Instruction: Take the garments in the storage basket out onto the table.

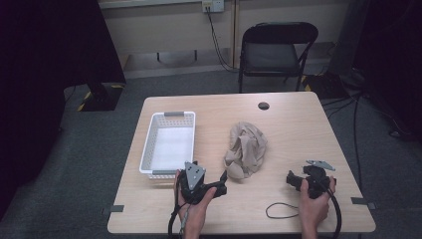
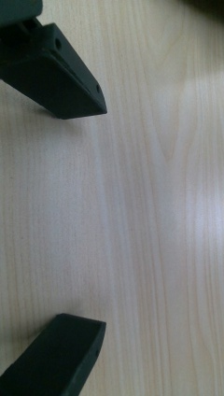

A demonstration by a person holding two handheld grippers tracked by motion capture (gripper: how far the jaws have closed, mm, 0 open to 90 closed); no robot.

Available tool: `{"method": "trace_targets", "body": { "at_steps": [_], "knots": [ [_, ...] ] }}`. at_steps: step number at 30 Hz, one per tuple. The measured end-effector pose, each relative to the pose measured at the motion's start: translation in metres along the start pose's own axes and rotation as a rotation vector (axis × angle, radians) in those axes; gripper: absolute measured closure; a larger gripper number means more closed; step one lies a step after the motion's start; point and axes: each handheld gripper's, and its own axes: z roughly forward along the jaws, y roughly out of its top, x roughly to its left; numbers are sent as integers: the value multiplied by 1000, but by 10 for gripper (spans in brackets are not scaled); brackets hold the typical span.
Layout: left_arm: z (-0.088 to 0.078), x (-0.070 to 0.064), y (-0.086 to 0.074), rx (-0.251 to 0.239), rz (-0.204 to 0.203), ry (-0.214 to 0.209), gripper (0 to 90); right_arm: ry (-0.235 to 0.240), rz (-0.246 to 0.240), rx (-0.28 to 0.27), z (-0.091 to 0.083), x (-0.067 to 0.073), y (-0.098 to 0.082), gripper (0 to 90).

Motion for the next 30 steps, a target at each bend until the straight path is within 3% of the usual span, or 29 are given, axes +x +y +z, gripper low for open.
{"method": "trace_targets", "body": {
  "at_steps": [3, 13, 26, 30],
  "knots": [
    [-2, 4, -1, 8, -19, -21, 19, 0, 0, 0, 0, 0, 0, 0],
    [-2, 14, -12, 58, -54, -13, 33, 0, 0, 0, 0, 0, 0, 0],
    [-9, 38, -28, 112, -98, 75, 34, 0, 0, 0, 0, 0, 0, 0],
    [-11, 48, -34, 115, -140, 90, 34, 0, 0, 0, 0, 0, 0, 0]
  ]
}}
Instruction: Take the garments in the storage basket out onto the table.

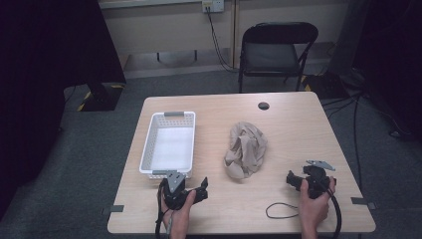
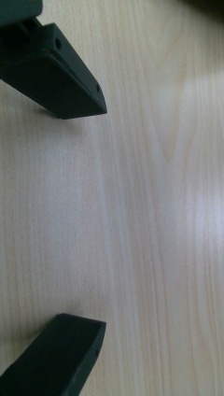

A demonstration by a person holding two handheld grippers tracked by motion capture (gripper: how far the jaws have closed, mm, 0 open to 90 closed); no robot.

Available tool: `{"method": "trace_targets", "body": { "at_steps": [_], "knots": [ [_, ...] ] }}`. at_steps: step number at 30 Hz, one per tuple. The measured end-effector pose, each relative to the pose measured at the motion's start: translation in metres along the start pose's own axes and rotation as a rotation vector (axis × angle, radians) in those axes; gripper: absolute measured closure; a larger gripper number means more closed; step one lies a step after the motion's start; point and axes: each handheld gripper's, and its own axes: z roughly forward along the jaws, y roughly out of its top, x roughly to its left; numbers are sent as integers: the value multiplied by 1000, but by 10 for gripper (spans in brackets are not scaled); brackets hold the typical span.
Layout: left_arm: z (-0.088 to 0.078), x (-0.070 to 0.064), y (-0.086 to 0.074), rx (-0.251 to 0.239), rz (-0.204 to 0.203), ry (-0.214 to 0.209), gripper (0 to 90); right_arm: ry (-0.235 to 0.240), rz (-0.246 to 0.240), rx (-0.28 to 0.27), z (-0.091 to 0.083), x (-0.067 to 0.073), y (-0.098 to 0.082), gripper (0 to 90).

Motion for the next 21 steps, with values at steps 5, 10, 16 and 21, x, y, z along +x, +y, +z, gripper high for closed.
{"method": "trace_targets", "body": {
  "at_steps": [5, 10, 16, 21],
  "knots": [
    [-1, 10, -2, 6, -28, 29, 34, 0, 0, 0, 0, 0, 0, 0],
    [2, 20, -7, 26, -63, 65, 34, 0, 0, 0, 0, 0, 0, 0],
    [5, 27, -11, 50, -76, 76, 34, 0, 0, 0, 0, 0, 0, 0],
    [11, 31, -16, 72, -81, 110, 34, 0, 0, 0, 0, 0, 0, 0]
  ]
}}
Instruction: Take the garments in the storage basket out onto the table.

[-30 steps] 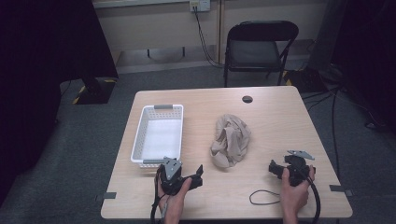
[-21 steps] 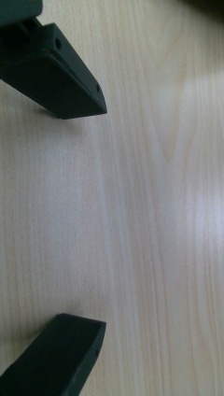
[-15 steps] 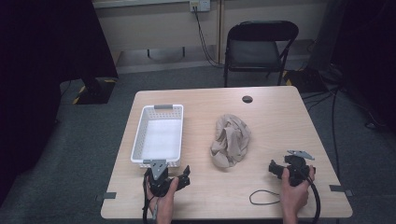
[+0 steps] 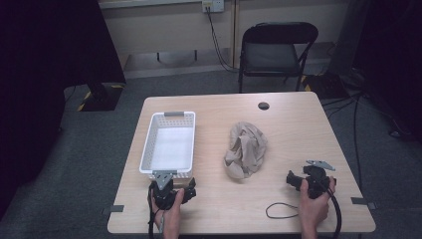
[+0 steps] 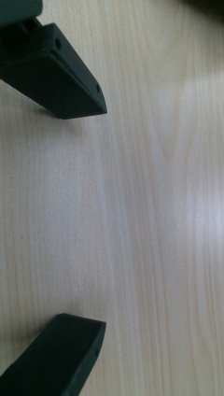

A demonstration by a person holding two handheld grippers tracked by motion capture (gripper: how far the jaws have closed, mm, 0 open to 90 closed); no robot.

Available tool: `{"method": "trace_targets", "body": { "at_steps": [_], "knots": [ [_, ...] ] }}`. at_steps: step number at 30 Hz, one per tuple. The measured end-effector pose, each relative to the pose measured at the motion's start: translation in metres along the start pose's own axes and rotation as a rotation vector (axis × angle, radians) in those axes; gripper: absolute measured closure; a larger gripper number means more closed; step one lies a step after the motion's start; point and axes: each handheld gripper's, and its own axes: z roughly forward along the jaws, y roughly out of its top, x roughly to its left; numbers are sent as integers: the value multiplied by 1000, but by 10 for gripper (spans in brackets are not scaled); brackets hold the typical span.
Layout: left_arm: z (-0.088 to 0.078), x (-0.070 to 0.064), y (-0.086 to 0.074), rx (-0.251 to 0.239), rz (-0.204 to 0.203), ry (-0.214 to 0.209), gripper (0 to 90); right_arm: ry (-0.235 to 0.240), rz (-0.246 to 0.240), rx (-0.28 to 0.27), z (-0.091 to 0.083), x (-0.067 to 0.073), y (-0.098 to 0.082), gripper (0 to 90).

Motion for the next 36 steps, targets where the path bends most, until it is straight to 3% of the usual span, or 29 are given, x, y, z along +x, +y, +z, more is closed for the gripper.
{"method": "trace_targets", "body": {
  "at_steps": [11, 21, 23, 28, 31, 36],
  "knots": [
    [15, 6, -7, 55, 4, 58, 34, 0, 0, 0, 0, 0, 0, 0],
    [25, 5, -9, 133, 17, 117, 41, 0, 0, 0, 0, 0, 0, 0],
    [26, 3, -9, 146, 38, 136, 38, 0, 0, 0, 0, 0, 0, 0],
    [27, 1, -9, 155, 47, 157, 37, 0, 0, 0, 0, 0, 0, 0],
    [30, -3, -8, 175, 80, 183, 31, 0, 0, 0, 0, 0, 0, 0],
    [30, -3, -8, 177, 78, 181, 20, 0, 0, 0, 0, 0, 0, 0]
  ]
}}
